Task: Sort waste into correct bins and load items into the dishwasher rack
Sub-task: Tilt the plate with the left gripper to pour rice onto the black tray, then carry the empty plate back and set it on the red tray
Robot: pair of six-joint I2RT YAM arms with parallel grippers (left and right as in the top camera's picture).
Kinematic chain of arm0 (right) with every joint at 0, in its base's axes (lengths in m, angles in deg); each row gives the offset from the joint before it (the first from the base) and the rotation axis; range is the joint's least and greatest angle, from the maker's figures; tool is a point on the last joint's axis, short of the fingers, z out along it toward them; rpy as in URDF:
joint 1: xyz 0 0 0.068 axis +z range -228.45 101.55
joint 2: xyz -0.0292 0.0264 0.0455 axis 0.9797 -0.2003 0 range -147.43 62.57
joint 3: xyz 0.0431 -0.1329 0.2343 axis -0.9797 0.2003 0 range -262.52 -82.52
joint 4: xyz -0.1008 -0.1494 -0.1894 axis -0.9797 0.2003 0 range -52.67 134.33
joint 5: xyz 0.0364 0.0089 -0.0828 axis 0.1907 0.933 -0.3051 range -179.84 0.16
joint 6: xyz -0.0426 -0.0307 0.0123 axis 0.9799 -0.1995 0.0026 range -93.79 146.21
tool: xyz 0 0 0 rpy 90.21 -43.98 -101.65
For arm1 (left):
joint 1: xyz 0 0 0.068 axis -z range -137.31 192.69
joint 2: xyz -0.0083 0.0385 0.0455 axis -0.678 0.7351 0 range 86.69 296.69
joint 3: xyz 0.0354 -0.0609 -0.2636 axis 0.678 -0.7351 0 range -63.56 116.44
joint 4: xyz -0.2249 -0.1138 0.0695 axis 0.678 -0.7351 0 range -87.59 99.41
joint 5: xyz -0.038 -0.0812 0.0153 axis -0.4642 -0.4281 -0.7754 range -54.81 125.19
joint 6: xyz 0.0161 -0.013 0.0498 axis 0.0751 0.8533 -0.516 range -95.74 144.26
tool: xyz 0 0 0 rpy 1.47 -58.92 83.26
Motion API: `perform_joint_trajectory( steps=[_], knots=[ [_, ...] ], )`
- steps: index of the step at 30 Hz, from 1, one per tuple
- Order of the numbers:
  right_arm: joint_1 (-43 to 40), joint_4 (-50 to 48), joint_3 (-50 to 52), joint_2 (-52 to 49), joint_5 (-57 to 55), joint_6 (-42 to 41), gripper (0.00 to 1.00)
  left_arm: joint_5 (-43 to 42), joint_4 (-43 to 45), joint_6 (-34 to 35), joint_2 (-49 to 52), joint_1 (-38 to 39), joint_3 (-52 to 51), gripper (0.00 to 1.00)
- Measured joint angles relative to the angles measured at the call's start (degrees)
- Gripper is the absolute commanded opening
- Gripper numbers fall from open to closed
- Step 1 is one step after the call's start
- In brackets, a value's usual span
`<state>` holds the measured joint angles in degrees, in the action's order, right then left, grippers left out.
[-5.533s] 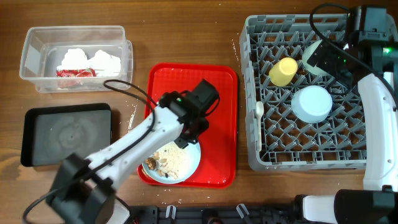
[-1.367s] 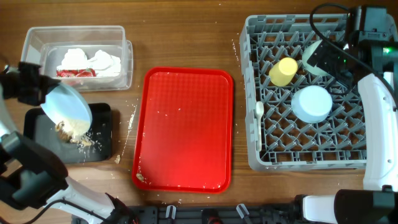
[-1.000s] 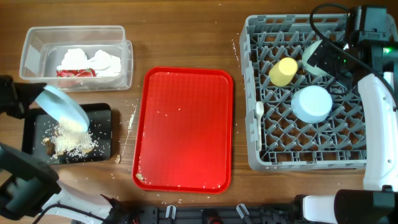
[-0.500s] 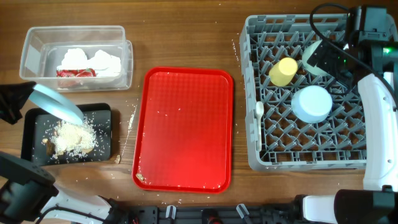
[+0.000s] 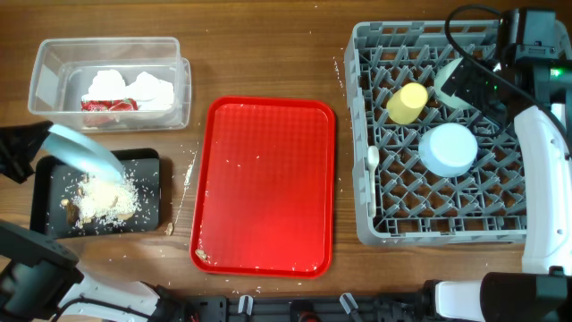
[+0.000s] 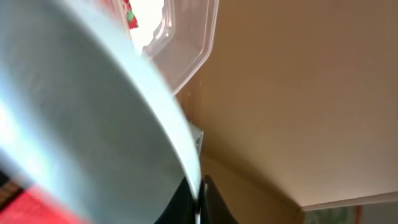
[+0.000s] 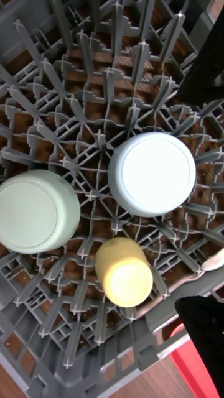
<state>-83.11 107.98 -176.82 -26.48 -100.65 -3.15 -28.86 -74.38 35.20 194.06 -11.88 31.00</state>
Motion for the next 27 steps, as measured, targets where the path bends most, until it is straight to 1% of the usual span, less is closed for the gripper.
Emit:
perform_joint_trajectory(
  steps=[2, 4, 6, 8, 11, 12, 15, 19, 21, 22, 25, 27],
  knots=[
    [0.00, -0.02, 0.00, 0.00, 0.00, 0.00, 1.00, -0.35, -8.61, -1.79, -0.13, 0.00, -0.24, 0.04],
    [0.00, -0.02, 0.00, 0.00, 0.00, 0.00, 1.00, -1.62, -7.87, -3.45, -0.17, 0.04, -0.17, 0.04],
    [0.00, -0.04, 0.00, 0.00, 0.00, 0.00, 1.00, -2.45, -11.39, -4.98, -0.20, 0.02, -0.22, 0.04],
    [0.00, -0.04, 0.00, 0.00, 0.00, 0.00, 1.00, -2.71, -12.59, -6.14, -0.52, 0.37, -0.22, 0.04],
    [0.00, -0.09, 0.00, 0.00, 0.00, 0.00, 1.00, -2.23, -12.66, -7.08, -1.31, 2.99, -0.22, 0.04],
    [0.00, -0.13, 0.00, 0.00, 0.00, 0.00, 1.00, -1.20, -12.57, -7.21, -1.88, 5.11, -0.22, 0.04],
    [0.00, -0.26, 0.00, 0.00, 0.00, 0.00, 1.00, 2.23, -12.52, -6.32, -3.74, 12.37, -0.22, 0.04],
    [0.00, -0.81, 0.00, 0.00, 0.00, 0.00, 1.00, 6.19, -12.22, -5.01, -6.40, 27.23, -0.22, 0.04],
    [0.00, -0.92, 0.00, 0.00, 0.00, 0.00, 1.00, 8.20, -9.86, -3.76, -7.21, 34.42, -0.22, 0.04],
    [0.00, -0.96, 0.00, 0.00, -0.02, 0.00, 1.00, 11.43, -6.23, -1.40, -7.43, 39.89, -0.24, 0.04],
    [0.00, -1.09, 0.00, 0.00, 0.00, 0.00, 1.00, 20.41, 3.80, 7.39, -7.48, 52.68, -1.60, 0.04],
    [0.00, -1.11, 0.00, 0.00, 0.00, 0.00, 1.00, 24.76, 10.62, 12.87, -7.30, 61.09, -3.21, 0.04]
  ],
)
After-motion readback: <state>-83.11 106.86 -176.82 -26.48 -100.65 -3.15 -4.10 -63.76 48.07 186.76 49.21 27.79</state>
